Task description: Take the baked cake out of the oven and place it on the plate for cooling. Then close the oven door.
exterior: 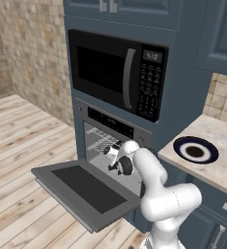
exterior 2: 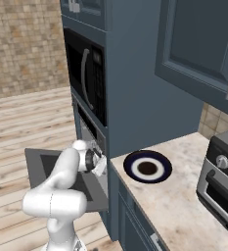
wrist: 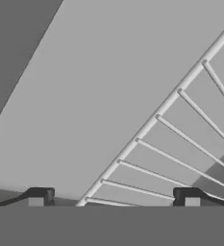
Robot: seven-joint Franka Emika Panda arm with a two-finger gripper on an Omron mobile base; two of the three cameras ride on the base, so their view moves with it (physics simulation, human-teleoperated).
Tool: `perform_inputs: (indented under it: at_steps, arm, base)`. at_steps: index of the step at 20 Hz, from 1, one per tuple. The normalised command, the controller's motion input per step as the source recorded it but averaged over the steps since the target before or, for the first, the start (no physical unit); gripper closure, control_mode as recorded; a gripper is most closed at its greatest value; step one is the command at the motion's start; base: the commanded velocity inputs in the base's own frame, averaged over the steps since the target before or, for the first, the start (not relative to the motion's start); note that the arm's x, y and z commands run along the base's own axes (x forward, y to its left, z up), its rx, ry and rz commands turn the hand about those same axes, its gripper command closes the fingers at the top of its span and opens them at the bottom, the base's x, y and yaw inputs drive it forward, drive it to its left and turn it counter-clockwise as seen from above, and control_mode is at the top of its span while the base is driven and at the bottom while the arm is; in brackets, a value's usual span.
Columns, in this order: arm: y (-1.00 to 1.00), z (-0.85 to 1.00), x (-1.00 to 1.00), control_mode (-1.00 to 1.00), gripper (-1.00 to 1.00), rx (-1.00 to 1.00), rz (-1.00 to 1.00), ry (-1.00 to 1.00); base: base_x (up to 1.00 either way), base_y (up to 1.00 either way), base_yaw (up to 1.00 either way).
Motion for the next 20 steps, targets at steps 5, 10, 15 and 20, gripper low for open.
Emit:
perform_inputs:
  at_steps: [5, 10, 15, 20]
  arm:
    - [0.77, -0.77, -1.00, -1.00, -1.00, 0.08, 0.33, 0.51]
    - [0.84, -0.54, -1.00, -1.00, -1.00, 0.09, 0.36, 0.57]
    - [0.80, -0.36, -1.00, -1.00, -1.00, 0.11, 0.38, 0.60]
    - [0.84, -0.20, -0.99, -1.00, -1.00, 0.01, 0.35, 0.43]
  base:
    - [0.00, 0.00, 0.00]
    - [0.00, 0.00, 0.00]
    - [0.00, 0.00, 0.00]
    - [0.00, 0.00, 0.00]
